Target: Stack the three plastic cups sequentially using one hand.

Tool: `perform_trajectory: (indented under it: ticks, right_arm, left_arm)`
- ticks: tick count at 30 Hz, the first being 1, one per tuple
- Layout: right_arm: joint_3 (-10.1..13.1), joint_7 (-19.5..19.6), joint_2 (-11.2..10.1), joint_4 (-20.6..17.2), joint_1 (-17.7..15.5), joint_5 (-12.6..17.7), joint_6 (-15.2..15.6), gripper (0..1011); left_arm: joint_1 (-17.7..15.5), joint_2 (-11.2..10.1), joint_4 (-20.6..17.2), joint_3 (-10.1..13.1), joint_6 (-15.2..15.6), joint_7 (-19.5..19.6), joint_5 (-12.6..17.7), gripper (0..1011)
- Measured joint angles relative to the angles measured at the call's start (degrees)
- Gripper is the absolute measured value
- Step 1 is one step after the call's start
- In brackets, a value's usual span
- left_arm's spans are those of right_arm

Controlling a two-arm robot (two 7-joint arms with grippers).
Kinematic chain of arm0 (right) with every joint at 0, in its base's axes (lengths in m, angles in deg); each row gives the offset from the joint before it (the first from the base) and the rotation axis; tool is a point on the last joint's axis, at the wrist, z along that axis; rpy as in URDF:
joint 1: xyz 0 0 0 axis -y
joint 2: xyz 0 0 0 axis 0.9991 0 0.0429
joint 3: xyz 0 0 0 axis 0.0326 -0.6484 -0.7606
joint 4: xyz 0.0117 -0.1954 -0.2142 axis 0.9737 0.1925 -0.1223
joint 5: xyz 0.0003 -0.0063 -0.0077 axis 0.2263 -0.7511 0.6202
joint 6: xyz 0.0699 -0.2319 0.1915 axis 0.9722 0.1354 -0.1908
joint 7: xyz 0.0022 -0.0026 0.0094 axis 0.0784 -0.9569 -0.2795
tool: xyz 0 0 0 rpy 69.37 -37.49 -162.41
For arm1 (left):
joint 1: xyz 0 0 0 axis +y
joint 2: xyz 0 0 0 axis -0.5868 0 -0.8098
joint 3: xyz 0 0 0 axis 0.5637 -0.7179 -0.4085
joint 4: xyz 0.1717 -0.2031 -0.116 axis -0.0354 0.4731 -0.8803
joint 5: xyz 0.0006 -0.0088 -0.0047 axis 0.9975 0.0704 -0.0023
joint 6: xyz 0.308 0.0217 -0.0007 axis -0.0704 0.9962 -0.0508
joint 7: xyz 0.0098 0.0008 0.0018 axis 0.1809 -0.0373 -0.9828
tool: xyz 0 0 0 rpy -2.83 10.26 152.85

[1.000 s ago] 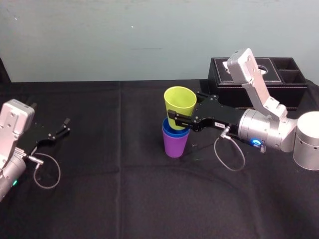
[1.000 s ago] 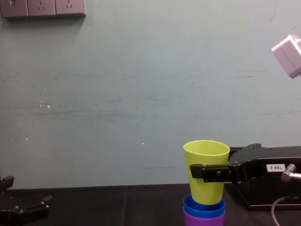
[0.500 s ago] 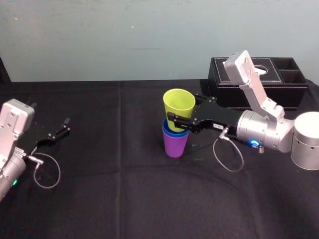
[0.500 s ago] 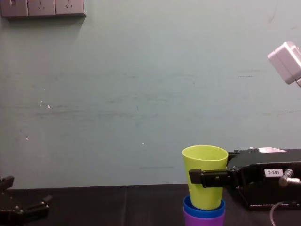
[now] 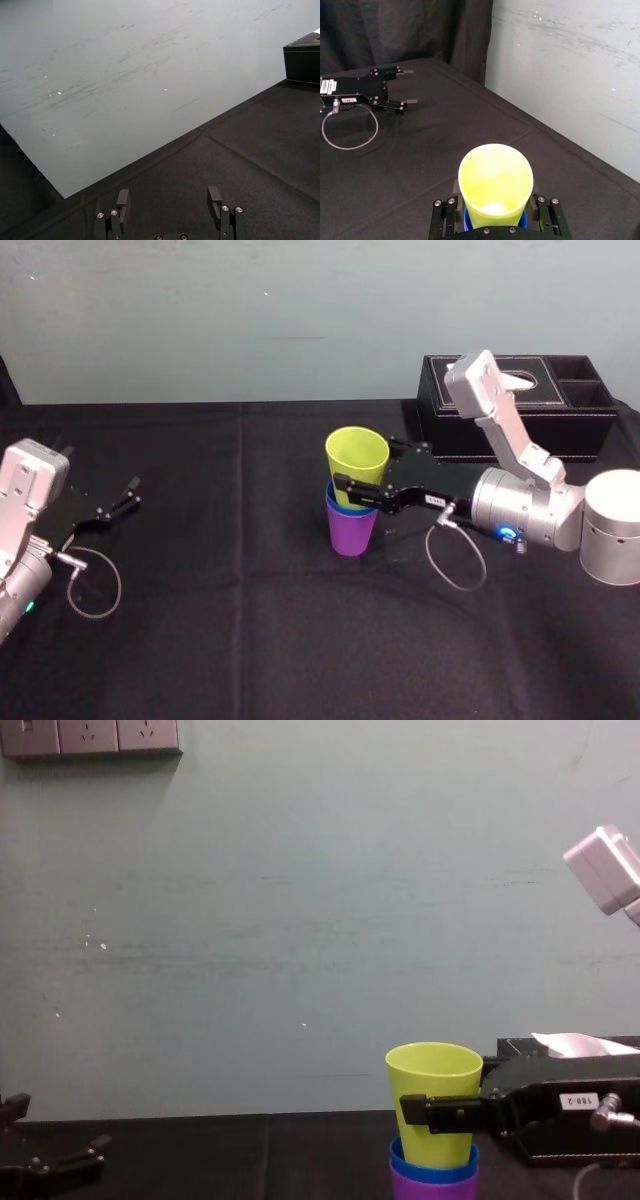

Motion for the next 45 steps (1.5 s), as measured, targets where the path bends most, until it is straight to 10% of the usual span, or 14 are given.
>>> perform_trajectory:
  ticks: [19,30,45]
  right_arm:
    - [-0.3,-0.9,0.2,1.1,0.2,0.3,-0.1,733]
    - [-0.3,-0.8,0.2,1.0,0.1,0.3,-0.1,992]
    - [-0.3,-0.7,0.2,1.0,0.1,0.3,-0.1,1003]
  left_arm:
    - [0.0,0.0,0.0,0.0,0.0,0.0,0.0,1010]
    - [0.0,0.0,0.0,0.0,0.0,0.0,0.0,1010]
    - [0.0,0.0,0.0,0.0,0.0,0.0,0.0,1010]
